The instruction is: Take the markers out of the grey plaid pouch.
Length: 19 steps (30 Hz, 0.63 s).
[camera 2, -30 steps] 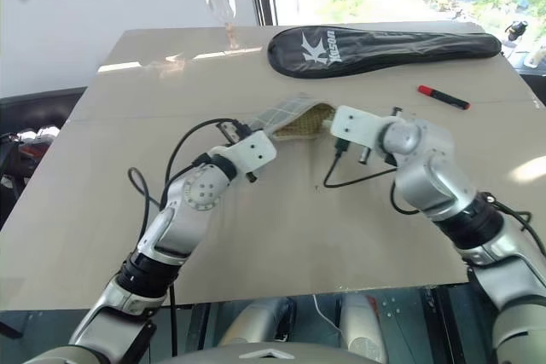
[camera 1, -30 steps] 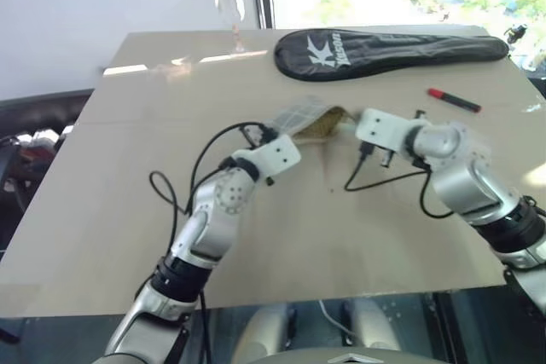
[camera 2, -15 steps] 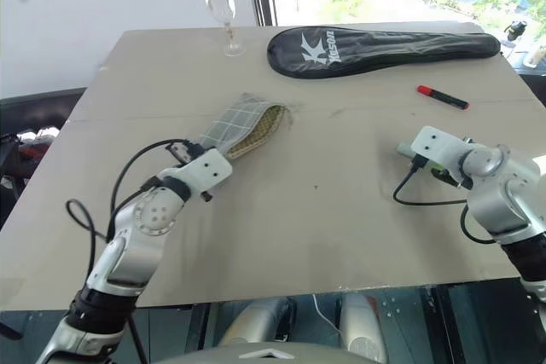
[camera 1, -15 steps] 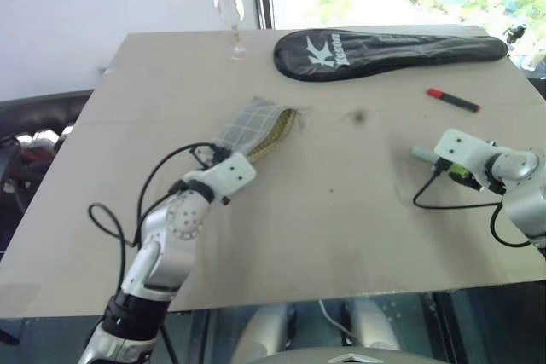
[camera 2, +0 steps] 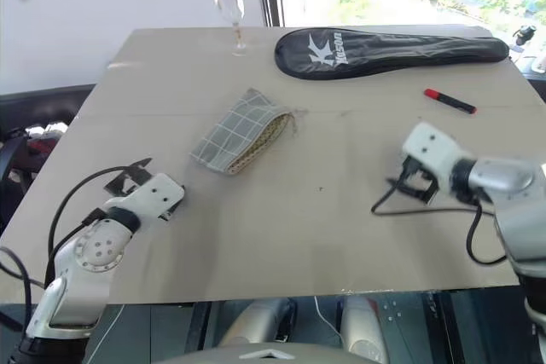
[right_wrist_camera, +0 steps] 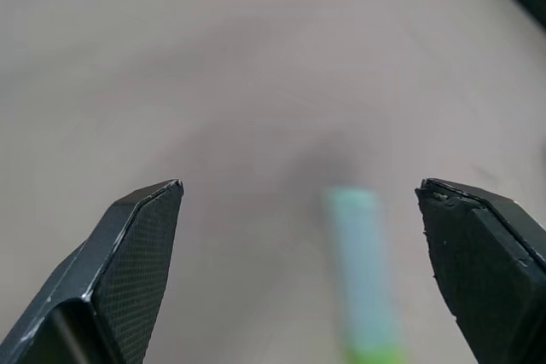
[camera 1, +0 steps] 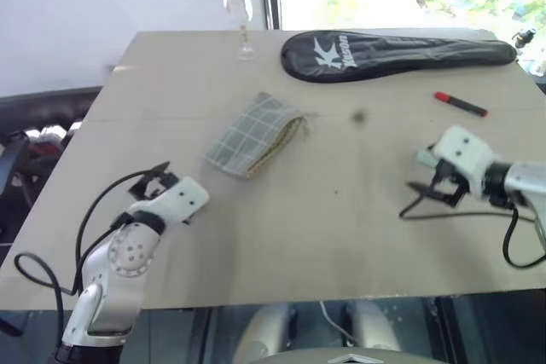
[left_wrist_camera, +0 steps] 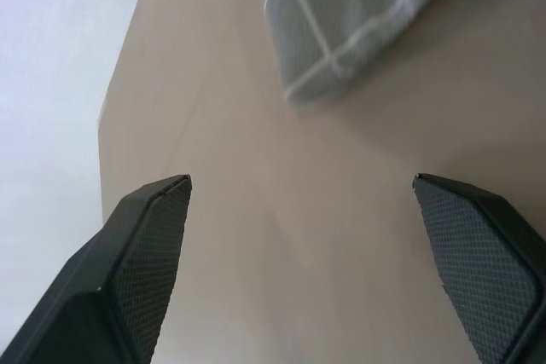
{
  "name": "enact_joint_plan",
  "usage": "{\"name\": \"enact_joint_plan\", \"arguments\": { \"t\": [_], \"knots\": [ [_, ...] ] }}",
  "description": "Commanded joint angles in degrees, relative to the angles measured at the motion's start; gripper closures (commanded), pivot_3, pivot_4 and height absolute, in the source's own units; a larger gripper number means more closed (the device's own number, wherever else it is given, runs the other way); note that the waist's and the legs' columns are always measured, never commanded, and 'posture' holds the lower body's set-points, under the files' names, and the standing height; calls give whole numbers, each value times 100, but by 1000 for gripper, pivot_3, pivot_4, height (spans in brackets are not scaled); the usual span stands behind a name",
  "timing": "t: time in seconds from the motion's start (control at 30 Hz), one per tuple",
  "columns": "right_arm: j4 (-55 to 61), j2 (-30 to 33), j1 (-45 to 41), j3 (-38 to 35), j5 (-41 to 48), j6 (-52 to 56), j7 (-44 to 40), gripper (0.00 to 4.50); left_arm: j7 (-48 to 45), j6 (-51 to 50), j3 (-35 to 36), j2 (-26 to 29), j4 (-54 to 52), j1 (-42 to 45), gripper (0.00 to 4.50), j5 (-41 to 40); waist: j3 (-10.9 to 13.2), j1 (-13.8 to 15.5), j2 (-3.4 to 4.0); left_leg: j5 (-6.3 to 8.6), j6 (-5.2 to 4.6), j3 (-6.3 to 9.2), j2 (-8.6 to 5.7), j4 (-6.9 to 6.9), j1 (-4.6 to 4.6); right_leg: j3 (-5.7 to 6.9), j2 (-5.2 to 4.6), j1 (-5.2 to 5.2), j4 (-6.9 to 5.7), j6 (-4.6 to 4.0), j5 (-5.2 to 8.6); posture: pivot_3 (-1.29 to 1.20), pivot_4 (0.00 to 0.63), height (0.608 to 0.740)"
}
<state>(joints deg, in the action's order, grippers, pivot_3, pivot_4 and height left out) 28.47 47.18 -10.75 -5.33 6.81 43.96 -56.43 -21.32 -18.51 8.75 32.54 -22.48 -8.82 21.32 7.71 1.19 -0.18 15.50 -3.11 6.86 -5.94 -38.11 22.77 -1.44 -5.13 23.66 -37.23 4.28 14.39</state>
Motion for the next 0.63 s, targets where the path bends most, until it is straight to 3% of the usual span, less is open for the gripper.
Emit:
{"name": "enact_joint_plan", "arguments": {
  "t": [0.03,0.13,0.23,0.43,0.63],
  "knots": [
    [396,-399,566,-745,797,-502,-120,0,-505,-428,403,-697,-632,-303,85,-1454,0,-3,0,2,-3,-1,0,-2,-1,0,0,-1,0,0,0,0,150,740],
    [184,-739,1032,-1223,1068,-990,43,0,-1176,-812,437,-874,-1221,-843,85,-2457,-2,-26,-3,5,-7,-5,0,-12,-3,-3,-1,-10,-2,1,0,0,150,740],
    [-245,-622,1596,-1562,1583,-1106,-544,0,-1598,-1250,502,-830,-1704,-1442,85,-3216,-2,-24,-2,7,-10,-8,0,-11,-13,-6,1,-13,-3,0,0,0,150,740],
    [-2120,-547,2001,-2070,1677,-2583,-1131,0,-1945,-1762,1179,-751,-2176,-1989,85,-4611,13,-31,19,27,-35,-11,7,-3,-63,-5,3,-57,5,-3,1,0,150,740],
    [-3185,-355,1950,-2162,1811,-3154,-1459,0,-1942,-1487,1376,-585,-2226,-2223,85,-4846,15,-39,27,34,-38,-12,11,8,-101,-6,6,-100,24,-4,2,0,150,740]
  ]
}}
